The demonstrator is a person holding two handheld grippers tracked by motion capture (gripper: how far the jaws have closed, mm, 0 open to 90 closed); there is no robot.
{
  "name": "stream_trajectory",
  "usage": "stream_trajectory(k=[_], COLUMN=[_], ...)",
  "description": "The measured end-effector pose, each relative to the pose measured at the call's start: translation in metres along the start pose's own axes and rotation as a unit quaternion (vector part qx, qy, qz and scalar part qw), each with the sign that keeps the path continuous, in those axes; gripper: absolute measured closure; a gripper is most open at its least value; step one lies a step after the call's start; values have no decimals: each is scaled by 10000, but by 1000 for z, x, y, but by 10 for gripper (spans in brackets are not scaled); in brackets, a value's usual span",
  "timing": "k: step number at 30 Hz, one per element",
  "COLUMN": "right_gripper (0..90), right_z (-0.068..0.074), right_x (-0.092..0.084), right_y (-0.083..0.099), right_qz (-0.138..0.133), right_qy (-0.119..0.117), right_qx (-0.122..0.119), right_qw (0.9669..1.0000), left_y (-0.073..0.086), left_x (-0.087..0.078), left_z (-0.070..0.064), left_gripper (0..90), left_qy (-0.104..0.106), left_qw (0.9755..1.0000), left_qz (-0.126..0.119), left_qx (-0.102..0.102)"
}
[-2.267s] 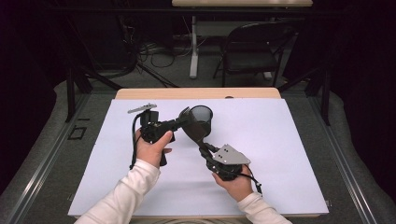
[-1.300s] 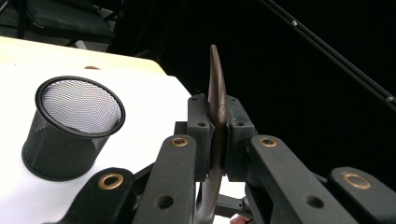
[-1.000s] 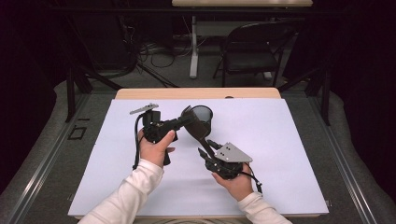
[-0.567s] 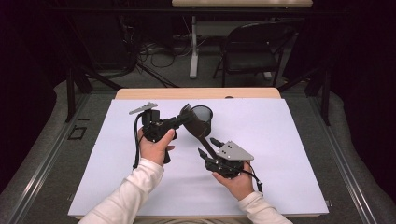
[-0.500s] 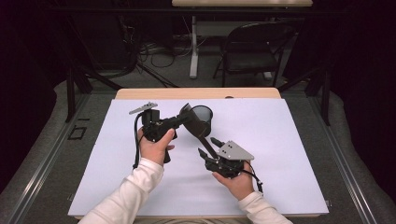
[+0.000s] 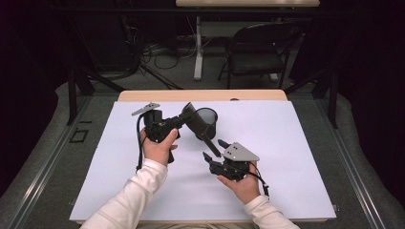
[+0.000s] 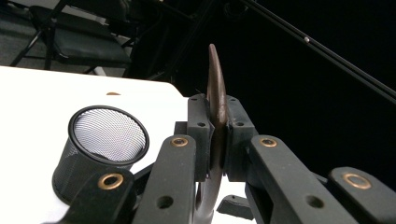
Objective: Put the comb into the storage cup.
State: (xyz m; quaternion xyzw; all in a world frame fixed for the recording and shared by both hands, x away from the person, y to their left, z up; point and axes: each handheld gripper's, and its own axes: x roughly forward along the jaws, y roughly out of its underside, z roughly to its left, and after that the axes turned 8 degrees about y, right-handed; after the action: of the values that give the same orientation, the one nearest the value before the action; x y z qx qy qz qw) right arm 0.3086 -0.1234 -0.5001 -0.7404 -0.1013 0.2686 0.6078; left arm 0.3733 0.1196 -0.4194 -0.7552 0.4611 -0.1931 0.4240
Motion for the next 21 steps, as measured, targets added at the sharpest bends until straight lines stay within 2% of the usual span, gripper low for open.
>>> stream_trajectory(k=[7,12,15,18,21], right_gripper=[308,295,274,272,266], right_z=[-3,-6,-8,-9,-9], right_x=[1,0,1,1,2], right_y=[0,-2,-2,-2,-3], right_qz=[39,-57,-140,-150,-114], right_qy=[83,110,7,-33,-170], right_qx=[101,206,243,277,325], right_qw=[9999,9997,9996,9995,9993], left_y=[-3,-6,-8,-10,-11], left_x=[0,-1,-1,-1,-1], left_z=[1,2,1,0,0], left_gripper=[845,845,845,845,845], left_qy=[-50,-57,-79,-108,-111], left_qw=[10000,9999,9999,9998,9997], left_qz=[-47,-82,-104,-118,-113], left_qx=[41,64,84,147,187])
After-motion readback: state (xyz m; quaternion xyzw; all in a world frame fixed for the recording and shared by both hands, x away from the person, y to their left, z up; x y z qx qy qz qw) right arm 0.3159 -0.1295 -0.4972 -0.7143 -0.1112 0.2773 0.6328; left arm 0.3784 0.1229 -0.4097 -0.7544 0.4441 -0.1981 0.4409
